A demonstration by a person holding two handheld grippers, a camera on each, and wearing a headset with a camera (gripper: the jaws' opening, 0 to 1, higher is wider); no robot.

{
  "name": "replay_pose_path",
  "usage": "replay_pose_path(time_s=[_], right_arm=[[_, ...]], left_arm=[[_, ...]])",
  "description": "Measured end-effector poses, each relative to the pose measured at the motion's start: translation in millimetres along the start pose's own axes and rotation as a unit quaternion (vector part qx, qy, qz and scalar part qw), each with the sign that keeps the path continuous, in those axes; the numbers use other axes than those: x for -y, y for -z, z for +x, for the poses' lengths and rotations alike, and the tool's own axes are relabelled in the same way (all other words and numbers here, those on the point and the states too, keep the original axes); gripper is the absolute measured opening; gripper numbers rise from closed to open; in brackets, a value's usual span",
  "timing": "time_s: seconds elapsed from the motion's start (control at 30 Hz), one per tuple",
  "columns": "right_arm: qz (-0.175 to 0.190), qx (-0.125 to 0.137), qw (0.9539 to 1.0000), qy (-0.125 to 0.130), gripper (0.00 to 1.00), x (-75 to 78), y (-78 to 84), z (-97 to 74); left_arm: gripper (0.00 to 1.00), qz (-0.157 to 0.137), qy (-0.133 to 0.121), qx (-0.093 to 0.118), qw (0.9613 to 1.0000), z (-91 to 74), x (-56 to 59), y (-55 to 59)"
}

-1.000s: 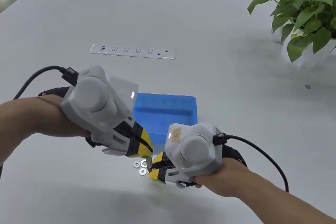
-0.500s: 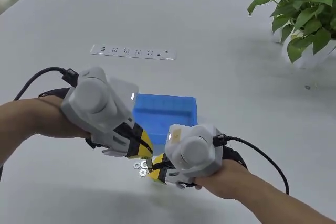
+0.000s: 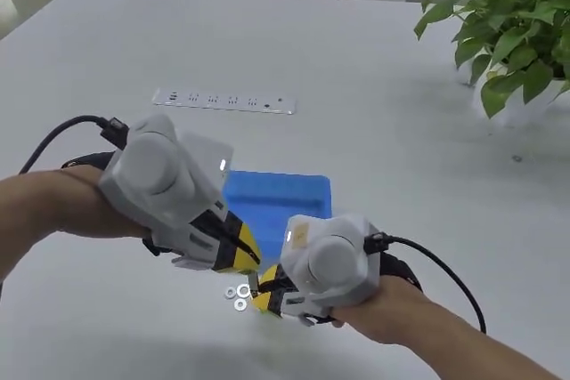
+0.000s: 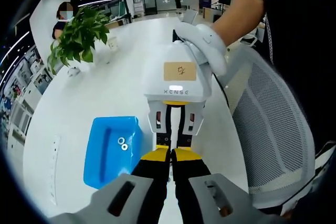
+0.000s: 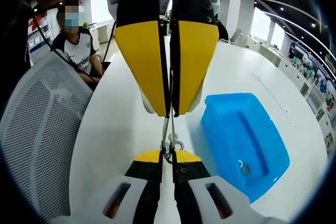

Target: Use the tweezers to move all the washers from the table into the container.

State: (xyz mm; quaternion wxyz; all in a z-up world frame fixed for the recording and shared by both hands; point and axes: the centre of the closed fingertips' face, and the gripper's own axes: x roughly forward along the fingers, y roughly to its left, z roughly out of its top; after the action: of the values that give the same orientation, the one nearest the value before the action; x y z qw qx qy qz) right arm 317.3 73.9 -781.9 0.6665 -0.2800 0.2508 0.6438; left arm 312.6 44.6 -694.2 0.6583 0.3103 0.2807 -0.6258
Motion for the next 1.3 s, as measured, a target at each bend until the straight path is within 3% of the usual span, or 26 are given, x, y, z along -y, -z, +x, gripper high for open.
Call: replay_pose_path(time_s=[0.67, 1.3], right_arm=[[-0.017, 0.007, 0.9997, 0.013, 0.08, 4.4, -20.3, -19.4], [-0.038, 0.009, 0.9988, 0.030, 0.08, 26.0, -38.6, -38.2]], left_arm=[[0.05, 0.010, -0.017, 0.009, 0.9998, -20.4, -3.0, -17.7], [0.05, 0.028, -0.039, 0.014, 0.9988, -39.3, -18.3, -33.1]])
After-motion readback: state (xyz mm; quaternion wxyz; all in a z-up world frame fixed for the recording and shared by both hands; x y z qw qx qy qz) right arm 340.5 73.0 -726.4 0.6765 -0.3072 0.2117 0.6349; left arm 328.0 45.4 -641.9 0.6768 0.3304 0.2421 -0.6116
